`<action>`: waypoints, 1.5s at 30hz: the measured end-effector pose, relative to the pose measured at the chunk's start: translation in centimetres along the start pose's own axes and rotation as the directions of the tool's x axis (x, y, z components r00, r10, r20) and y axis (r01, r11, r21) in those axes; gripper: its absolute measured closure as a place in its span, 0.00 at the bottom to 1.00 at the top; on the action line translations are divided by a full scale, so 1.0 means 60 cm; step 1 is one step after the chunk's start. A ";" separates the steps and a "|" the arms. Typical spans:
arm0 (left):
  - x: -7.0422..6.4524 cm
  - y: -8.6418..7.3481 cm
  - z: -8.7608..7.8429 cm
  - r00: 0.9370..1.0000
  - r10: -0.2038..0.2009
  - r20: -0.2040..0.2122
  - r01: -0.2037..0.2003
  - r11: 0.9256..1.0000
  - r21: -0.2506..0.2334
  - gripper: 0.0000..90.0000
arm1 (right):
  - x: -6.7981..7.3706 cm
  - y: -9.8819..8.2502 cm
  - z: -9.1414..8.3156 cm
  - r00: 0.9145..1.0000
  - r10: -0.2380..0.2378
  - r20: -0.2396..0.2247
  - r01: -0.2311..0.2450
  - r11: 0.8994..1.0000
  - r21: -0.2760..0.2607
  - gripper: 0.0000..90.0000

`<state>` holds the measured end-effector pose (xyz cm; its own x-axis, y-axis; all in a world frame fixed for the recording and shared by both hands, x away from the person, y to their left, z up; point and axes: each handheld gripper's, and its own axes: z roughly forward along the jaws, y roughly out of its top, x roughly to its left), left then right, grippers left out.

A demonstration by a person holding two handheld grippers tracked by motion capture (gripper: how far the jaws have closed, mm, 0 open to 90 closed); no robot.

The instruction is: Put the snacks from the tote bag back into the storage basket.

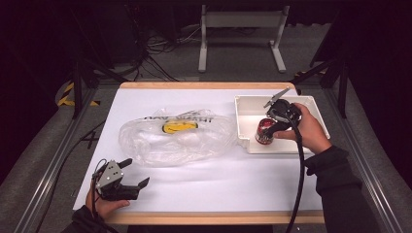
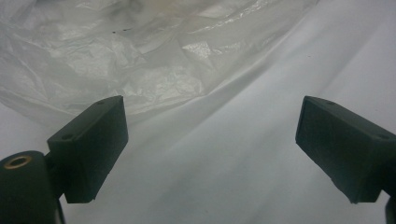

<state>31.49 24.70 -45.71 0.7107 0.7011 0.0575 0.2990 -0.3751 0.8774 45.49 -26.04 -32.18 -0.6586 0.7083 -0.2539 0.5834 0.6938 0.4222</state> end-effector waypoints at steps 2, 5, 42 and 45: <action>0.000 0.000 0.000 1.000 0.000 0.000 0.000 1.000 -0.001 0.11 | 0.001 -0.002 -0.001 1.000 0.000 -0.003 0.000 1.000 -0.003 0.16; 0.000 0.000 0.000 1.000 0.000 0.000 0.000 1.000 0.000 0.11 | 0.003 -0.010 -0.004 1.000 -0.010 0.009 0.011 1.000 -0.014 0.16; 0.001 0.000 0.001 1.000 -0.004 -0.003 0.005 1.000 0.007 0.11 | 0.037 -0.108 -0.016 0.998 -0.052 0.022 0.055 0.988 -0.144 0.12; 0.001 0.000 0.001 1.000 -0.005 -0.003 0.005 1.000 0.005 0.11 | 0.040 -0.117 -0.014 0.998 -0.049 0.034 0.054 0.986 -0.159 0.12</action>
<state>31.55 24.70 -45.71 0.7076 0.7046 0.0546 0.3059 -0.3750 0.8751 39.43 -29.33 -35.01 -0.6696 0.6777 -0.3039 0.4643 0.7013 0.5409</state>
